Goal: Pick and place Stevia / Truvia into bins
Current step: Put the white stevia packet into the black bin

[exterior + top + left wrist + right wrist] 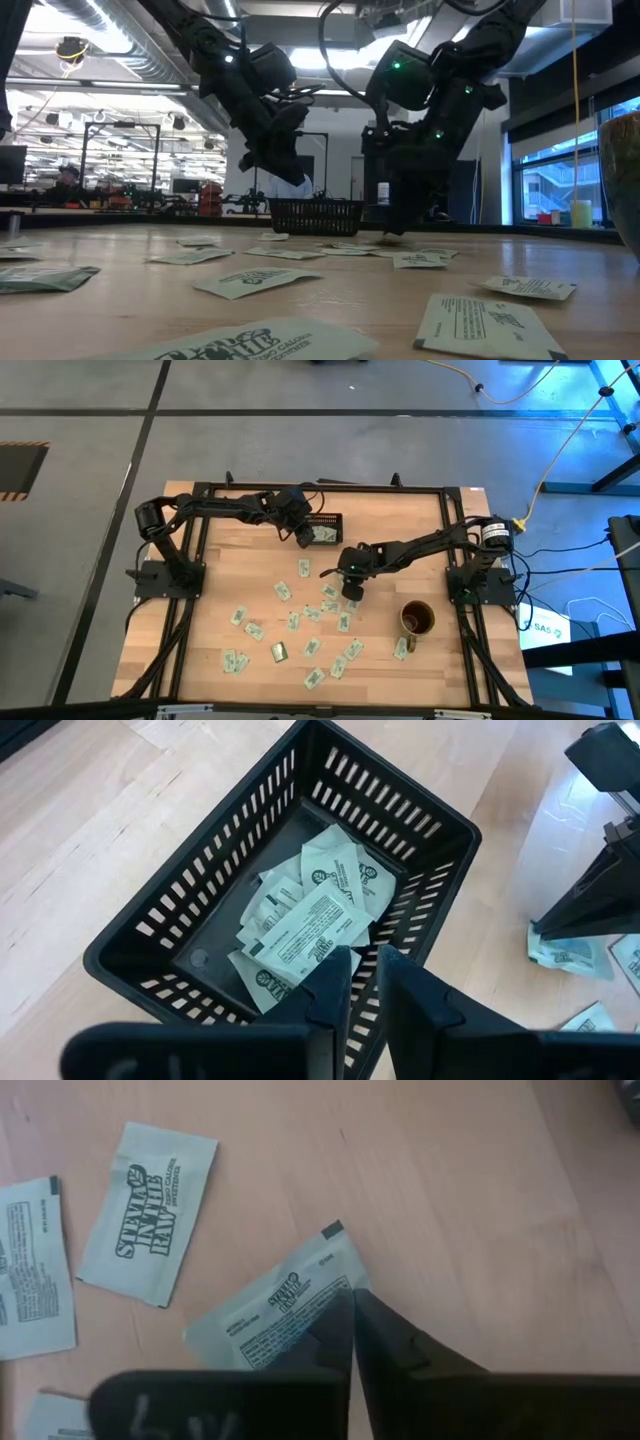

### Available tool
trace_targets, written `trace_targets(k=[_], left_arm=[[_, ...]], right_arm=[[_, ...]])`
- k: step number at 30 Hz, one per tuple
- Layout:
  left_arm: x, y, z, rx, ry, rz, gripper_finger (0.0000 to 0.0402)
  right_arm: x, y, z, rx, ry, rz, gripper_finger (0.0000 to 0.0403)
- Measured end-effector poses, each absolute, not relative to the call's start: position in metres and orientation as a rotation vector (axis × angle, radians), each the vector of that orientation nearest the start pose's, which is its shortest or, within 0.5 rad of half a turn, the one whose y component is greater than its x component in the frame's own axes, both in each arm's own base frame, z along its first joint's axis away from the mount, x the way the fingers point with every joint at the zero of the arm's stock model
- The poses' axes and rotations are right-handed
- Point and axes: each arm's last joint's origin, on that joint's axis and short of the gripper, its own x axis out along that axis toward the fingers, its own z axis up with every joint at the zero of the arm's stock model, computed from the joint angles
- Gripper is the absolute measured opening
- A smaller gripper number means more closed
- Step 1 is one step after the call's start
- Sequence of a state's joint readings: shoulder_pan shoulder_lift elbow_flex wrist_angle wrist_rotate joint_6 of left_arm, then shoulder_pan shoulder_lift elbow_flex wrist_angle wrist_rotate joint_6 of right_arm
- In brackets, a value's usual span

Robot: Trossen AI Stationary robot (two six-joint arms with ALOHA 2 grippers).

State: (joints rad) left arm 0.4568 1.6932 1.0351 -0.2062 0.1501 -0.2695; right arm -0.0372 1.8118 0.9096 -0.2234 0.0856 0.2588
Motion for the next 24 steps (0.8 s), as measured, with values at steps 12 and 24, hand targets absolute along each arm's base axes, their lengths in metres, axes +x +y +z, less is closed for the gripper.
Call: trace_targets(k=[12, 24], left_arm=[[0.312, 0.148, 0.190, -0.516, 0.788, 0.401, 0.0048], [0.312, 0.149, 0.191, -0.513, 0.777, 0.400, 0.0051]], right_arm=[[0.319, -0.014, 0.126, 0.228, 1.092, -0.261, 0.0002], [0.320, -0.020, 0.156, 0.239, 1.023, -0.273, 0.0000]])
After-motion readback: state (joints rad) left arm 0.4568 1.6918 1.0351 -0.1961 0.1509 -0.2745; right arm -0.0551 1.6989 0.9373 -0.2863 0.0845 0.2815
